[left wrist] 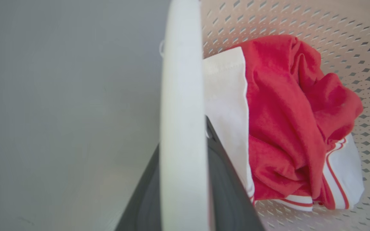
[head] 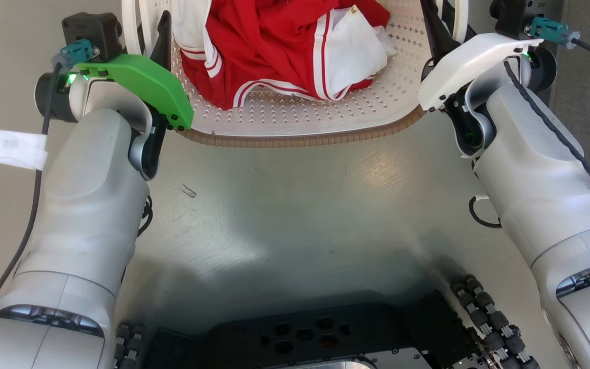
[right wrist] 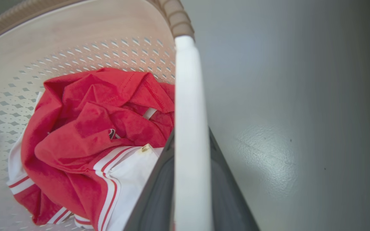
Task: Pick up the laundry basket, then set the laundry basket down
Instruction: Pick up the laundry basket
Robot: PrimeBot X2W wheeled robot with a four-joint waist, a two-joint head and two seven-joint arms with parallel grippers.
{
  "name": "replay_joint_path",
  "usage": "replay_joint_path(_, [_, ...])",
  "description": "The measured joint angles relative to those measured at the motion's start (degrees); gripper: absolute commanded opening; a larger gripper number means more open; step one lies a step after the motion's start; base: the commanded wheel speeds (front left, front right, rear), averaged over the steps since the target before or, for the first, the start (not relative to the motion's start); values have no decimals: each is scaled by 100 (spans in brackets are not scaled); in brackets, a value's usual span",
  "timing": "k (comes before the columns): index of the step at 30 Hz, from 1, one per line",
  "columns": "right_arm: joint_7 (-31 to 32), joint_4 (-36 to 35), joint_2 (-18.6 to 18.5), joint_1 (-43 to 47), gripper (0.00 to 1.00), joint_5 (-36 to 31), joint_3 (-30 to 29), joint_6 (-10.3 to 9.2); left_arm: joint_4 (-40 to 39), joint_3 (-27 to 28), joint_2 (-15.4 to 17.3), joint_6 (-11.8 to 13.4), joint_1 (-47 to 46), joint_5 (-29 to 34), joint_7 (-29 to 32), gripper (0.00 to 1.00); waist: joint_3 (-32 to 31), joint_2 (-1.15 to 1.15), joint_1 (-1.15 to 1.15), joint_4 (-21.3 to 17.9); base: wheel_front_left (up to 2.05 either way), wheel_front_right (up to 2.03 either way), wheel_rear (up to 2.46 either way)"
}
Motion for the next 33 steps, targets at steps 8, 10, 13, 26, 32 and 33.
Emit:
replay_joint_path(8, [0, 83, 1, 31, 0, 97, 82, 0, 152, -230, 13, 0, -1, -175, -42, 0, -277, 0, 0, -5, 0, 0, 0])
replay_joint_path(10, [0, 93, 1, 67, 0, 108, 121, 0, 209, -299, 15, 0, 6, -271, -44, 0, -378, 0, 0, -5, 0, 0, 0])
replay_joint_path(13, [0, 147, 2, 177, 0, 166, 191, 0, 274, -420, 18, 0, 97, -420, -45, 0, -615, 0, 0, -4, 0, 0, 0])
replay_joint_path(26, [1, 569, 57, 610, 0, 522, 715, 1, 471, -818, 18, 0, 719, -976, -25, 0, -1671, 0, 0, -12, 0, 0, 0])
replay_joint_path(32, [108, 664, 82, 765, 0, 691, 909, 1, 590, -901, 14, 0, 921, -1134, 54, 0, -2158, 0, 0, -42, 0, 0, 0])
replay_joint_path(33, [144, 679, 88, 811, 0, 727, 939, 1, 613, -914, 11, -1, 967, -1160, 79, 0, -2239, 0, 0, -48, 0, 0, 0])
